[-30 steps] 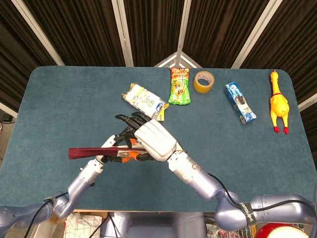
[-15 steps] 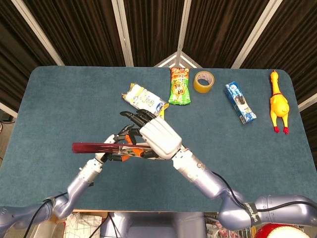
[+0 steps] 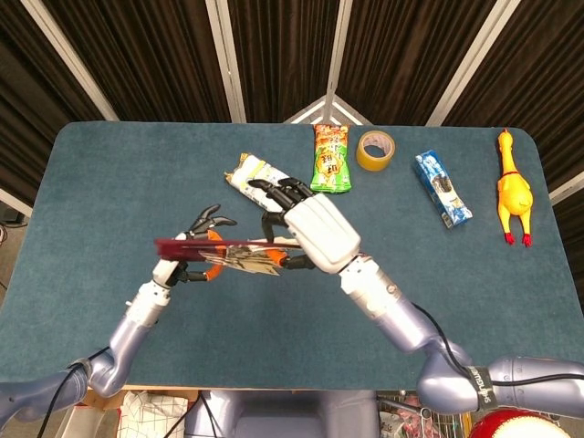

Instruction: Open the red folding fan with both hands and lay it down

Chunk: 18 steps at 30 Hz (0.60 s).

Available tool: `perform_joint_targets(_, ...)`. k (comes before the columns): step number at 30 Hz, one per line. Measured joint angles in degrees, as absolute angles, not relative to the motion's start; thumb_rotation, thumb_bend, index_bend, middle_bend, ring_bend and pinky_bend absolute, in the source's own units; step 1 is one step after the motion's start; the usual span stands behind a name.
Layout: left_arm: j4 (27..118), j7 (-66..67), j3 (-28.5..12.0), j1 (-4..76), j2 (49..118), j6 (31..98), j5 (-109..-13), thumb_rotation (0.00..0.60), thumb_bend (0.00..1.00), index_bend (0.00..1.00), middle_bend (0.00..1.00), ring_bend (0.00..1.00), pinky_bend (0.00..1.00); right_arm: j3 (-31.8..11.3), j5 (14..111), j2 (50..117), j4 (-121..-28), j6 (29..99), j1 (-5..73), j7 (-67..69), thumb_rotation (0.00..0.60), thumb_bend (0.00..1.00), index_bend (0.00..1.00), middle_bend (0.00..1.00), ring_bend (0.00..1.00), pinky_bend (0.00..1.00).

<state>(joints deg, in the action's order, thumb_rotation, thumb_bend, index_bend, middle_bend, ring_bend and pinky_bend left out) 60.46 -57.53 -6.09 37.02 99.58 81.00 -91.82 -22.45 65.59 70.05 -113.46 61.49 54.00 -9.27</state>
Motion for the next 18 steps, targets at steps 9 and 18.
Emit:
perform_joint_targets(9,60.0,-46.55,-7.53,35.58,96.18,85.17,-92.23,0.6,0.59,0.66,0.22,0.0,0.18,-21.71,68.31,67.7,-110.46,61.89,51.36,-4.94,0.6,0.5,0.95,0.16,0.26,0.17)
perform_joint_targets(18,57.4,-39.78,-8.22,34.55,95.11,87.32,-92.12,0.6,0.58,0.66,0.22,0.0,0.18,-21.09,71.08,65.28,-108.53,63.08,49.31,-4.4,0.6,0.5,0.95,0.16,0.26,0.17)
